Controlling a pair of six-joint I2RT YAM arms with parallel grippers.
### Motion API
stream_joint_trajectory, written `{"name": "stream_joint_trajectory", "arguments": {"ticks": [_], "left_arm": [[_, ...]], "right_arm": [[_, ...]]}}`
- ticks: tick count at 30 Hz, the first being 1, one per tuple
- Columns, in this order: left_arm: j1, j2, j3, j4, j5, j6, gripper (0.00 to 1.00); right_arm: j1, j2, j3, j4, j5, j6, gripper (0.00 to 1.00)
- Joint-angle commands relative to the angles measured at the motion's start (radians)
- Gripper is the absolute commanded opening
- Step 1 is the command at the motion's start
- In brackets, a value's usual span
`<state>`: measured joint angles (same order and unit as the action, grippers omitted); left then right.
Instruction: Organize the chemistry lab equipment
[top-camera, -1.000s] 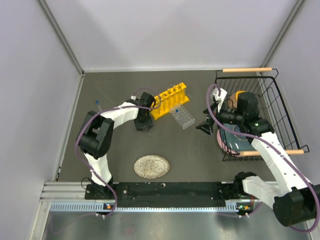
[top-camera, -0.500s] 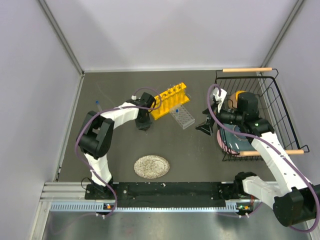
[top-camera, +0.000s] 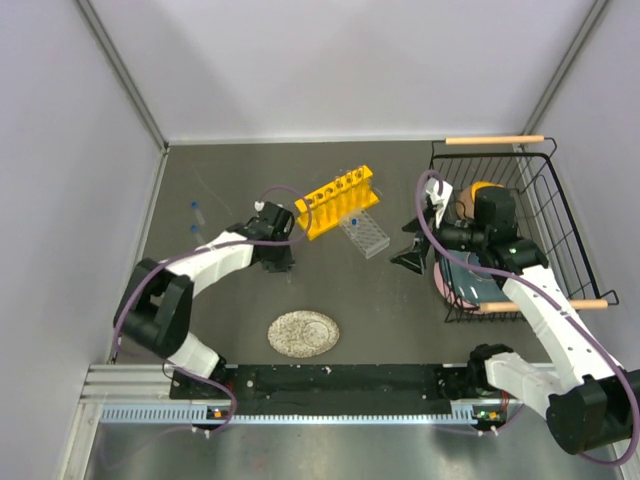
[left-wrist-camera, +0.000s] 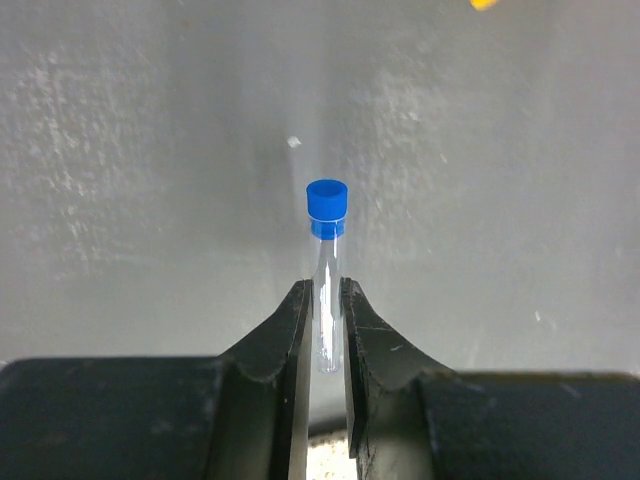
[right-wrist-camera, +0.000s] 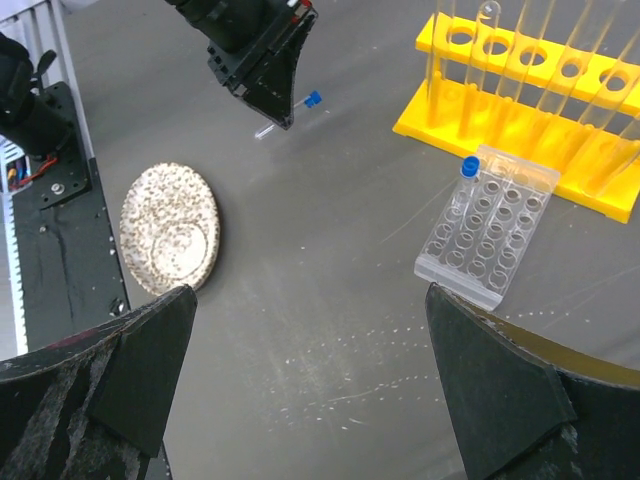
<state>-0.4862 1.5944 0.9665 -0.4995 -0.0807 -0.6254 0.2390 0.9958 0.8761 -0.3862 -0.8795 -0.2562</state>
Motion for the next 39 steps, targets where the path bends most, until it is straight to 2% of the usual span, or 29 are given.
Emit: {"name": "stream_joint_trajectory", "arguments": {"ticks": [1,4,8,14,20,24,29,39], "left_arm": [[-0.003,-0.178,-0.106,0.174,0.168,0.107,0.03],[-0.003,-0.310,-0.224,0.266,0.245,0.154,0.03],[-0.015,-0.503,-0.307,0.372,0.395,0.173,0.03],[-0.104,-0.631,-0.316,0.464,0.470,0.148,0.04],[-0.303,-0.578,-0.218,0.522,0.434,0.119,0.04],[-0.374,-0.525,-0.155,0.558,0.406,0.105,0.04],[-0.428,-0.462,-0.083,0.559,0.372,0.112,0.04],[-0.451,-0.425,-0.038,0.535,0.315,0.130,0.03]], "right_arm": [[-0.007,-0.002,0.012,0.027,-0.073,0.012,0.99],[-0.007,0.004,0.018,0.021,-0.127,0.008,0.99],[0.002,0.033,0.037,0.007,-0.234,0.017,0.99],[0.075,0.087,0.145,-0.111,-0.202,0.052,0.99],[0.154,0.155,0.244,-0.109,-0.115,0.237,0.99],[0.158,0.193,0.251,-0.050,-0.087,0.426,0.99],[0.172,0.191,0.184,0.027,-0.102,0.514,0.97],[0.178,0.176,0.120,0.092,-0.139,0.604,0.68]]}}
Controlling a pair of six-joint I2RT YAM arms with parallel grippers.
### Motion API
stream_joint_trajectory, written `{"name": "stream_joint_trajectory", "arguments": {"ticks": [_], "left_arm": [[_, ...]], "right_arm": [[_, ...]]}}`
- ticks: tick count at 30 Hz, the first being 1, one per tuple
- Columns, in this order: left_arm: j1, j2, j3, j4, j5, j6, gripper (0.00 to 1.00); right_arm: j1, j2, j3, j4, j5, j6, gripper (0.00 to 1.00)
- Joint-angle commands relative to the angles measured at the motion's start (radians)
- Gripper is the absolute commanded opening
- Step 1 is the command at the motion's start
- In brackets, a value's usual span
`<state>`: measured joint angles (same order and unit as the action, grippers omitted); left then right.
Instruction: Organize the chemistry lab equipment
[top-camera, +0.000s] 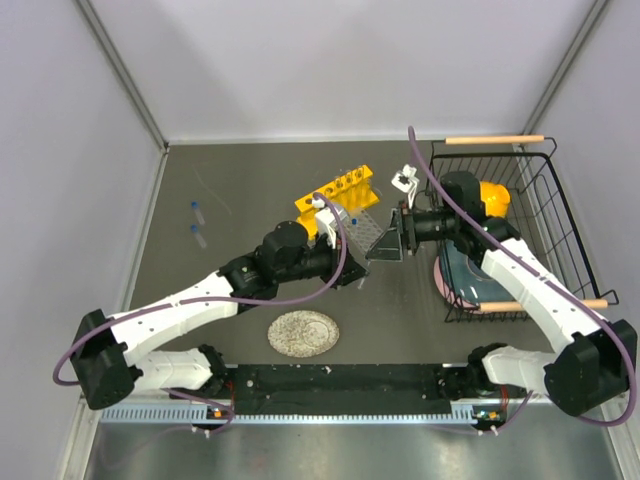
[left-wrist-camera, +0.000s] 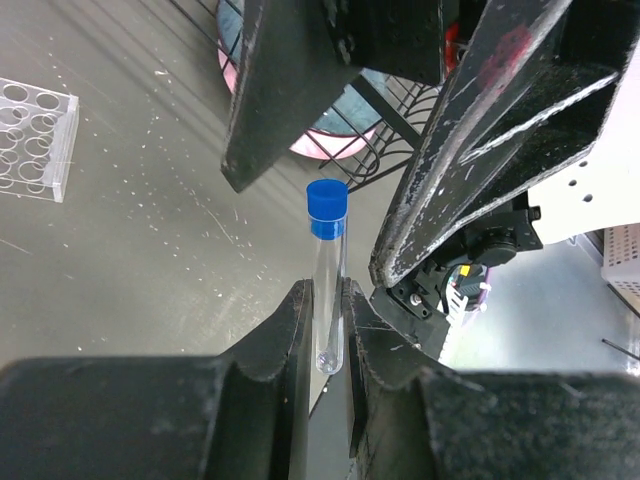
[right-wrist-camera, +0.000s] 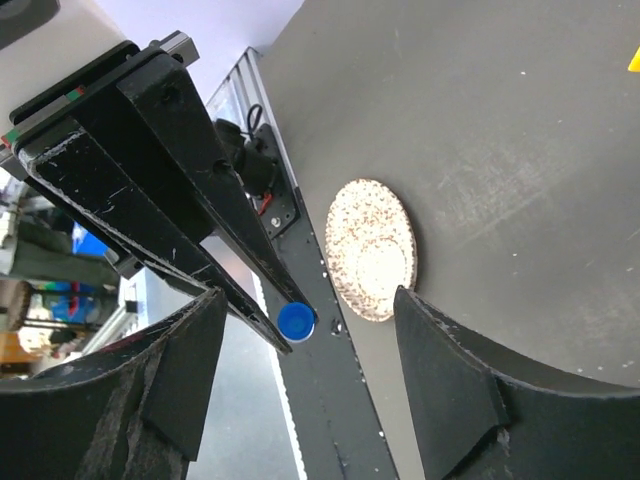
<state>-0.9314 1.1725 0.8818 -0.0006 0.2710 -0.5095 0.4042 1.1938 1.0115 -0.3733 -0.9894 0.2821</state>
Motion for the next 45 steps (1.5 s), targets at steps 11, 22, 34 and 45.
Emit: {"name": "stream_joint_trajectory", "arguments": {"ticks": [11,22,34,45], "left_arm": [[-0.010,-0.008,0.057,0.019,-0.055,0.022,0.03],[-0.011,-0.034,0.055,0.005,-0.069,0.023,0.29],[0.017,-0.244,-0.012,-0.214,-0.431,0.046,0.99],[0.281,-0.422,-0.116,-0.469,-0.463,0.022,0.99]], "right_arm": [[0.022,0.000,-0.014,0.106,-0.084,0.124,0.40],[0.021,-0.013,-0.017,0.132,-0.083,0.103,0.12],[0.018,-0.007,0.013,0.037,0.231,-0.222,0.11],[0.041,0.134,-0.040,0.361,0.514,-0.408,0.13]]}}
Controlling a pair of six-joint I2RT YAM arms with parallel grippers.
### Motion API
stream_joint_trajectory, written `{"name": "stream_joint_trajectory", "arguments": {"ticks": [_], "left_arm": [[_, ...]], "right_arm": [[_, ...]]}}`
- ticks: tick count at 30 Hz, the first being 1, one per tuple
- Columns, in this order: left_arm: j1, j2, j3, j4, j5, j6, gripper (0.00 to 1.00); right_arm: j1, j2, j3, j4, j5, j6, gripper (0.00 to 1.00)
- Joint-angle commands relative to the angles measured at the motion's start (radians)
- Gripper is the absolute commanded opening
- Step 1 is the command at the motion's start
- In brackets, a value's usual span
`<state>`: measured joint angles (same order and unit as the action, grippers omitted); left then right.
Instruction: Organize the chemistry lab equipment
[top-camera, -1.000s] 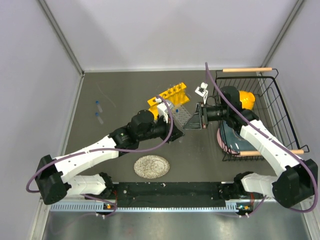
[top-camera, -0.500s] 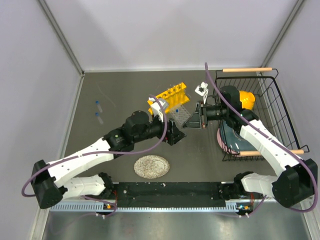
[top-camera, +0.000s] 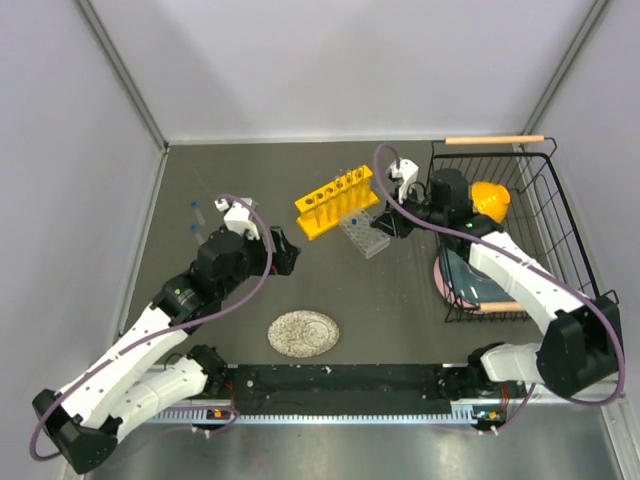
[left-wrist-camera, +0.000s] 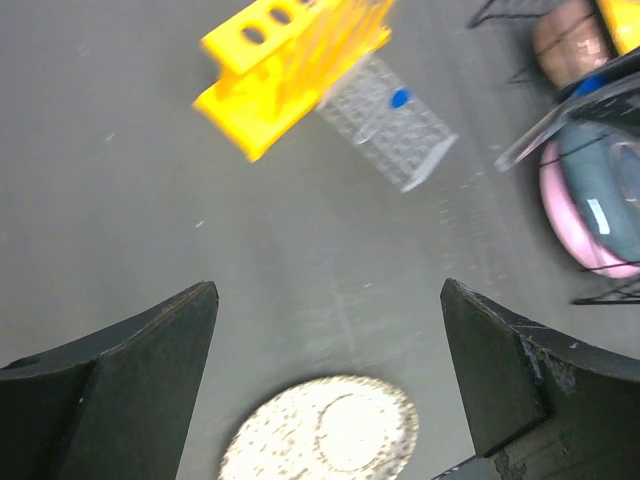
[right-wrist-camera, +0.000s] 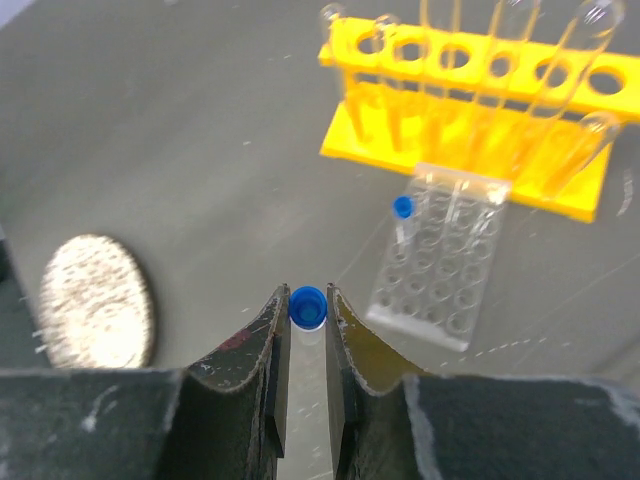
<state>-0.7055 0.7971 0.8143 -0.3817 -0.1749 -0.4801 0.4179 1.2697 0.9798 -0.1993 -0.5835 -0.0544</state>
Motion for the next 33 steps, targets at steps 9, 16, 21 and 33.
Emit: {"name": "stream_joint_trajectory", "arguments": {"ticks": [9,16,21,33], "left_arm": [[0.080,-0.090,-0.076,-0.121,-0.051,0.000,0.99],[0.086,-0.088,-0.070,-0.123,-0.069,0.018,0.99],[0.087,-0.091,-0.079,-0.123,-0.077,0.021,0.99],[0.093,-0.090,-0.078,-0.126,-0.077,0.037,0.99]], "right_arm": [[0.074,0.198,-0.043,0.412,0.183,-0.082,0.13],[0.102,0.284,-0.052,0.506,0.234,-0.073,0.14],[0.107,0.332,-0.044,0.518,0.261,-0.065,0.14],[0.108,0.408,-0.027,0.491,0.278,-0.056,0.14]]}}
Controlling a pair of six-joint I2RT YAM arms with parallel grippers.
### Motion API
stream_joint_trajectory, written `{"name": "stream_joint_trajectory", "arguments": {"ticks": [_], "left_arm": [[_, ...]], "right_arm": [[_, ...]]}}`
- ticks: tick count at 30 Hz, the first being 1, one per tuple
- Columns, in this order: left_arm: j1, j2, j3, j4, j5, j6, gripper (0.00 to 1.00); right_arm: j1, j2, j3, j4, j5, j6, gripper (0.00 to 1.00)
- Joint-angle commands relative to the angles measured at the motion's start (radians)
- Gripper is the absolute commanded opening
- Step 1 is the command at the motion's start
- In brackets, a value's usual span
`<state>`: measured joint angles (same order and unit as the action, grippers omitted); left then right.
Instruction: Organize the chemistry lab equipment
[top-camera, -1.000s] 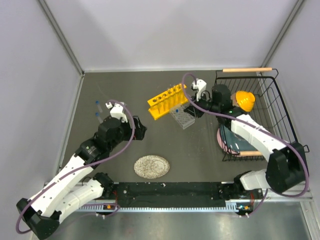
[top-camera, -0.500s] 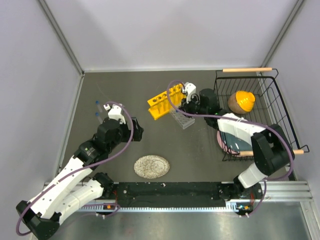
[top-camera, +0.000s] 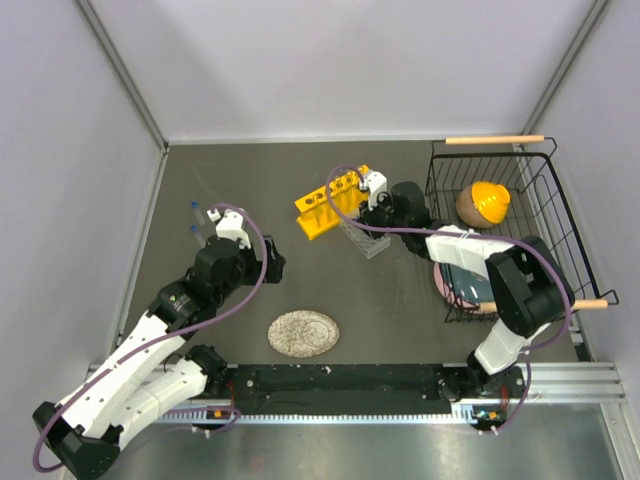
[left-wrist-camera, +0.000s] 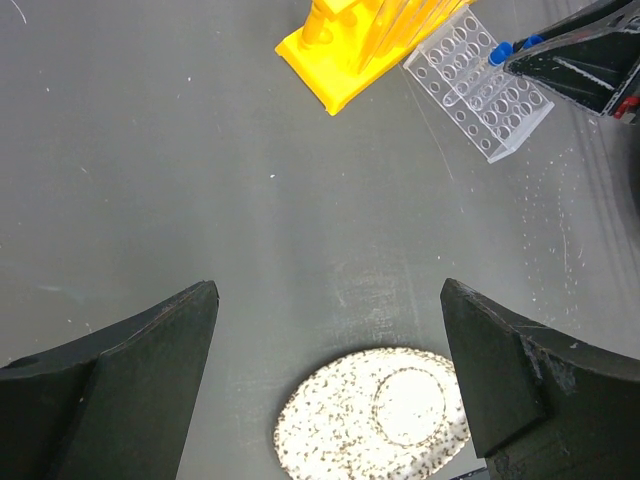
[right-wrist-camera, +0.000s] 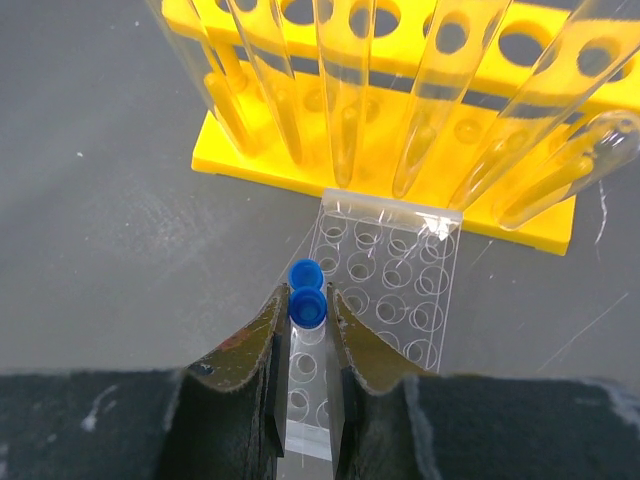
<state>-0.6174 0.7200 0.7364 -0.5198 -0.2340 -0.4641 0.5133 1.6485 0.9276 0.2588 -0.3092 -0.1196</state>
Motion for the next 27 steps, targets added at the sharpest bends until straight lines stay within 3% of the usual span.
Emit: {"name": "stream_joint_trajectory", "arguments": {"ticks": [1,10,18,23,27], "left_arm": [[0.007,-0.016,0.000,0.014,-0.019,0.022,0.99],[0.008,-0.021,-0.003,0.014,-0.016,0.021,0.99],[0.008,-0.027,-0.009,0.017,-0.010,0.016,0.99],[0.011,-0.019,-0.006,0.018,-0.007,0.012,0.99],[0.019,-0.004,-0.002,0.011,0.002,0.004,0.99]], "right_arm": [[0.013,0.030,0.025,0.033,0.005,0.009,0.15],[0.011,0.043,0.020,0.004,0.005,0.009,0.16],[0.011,0.016,0.008,-0.032,-0.010,-0.014,0.26],[0.011,-0.027,0.008,-0.061,-0.005,-0.031,0.43],[0.013,-0.081,0.007,-0.098,0.004,-0.052,0.50]]}}
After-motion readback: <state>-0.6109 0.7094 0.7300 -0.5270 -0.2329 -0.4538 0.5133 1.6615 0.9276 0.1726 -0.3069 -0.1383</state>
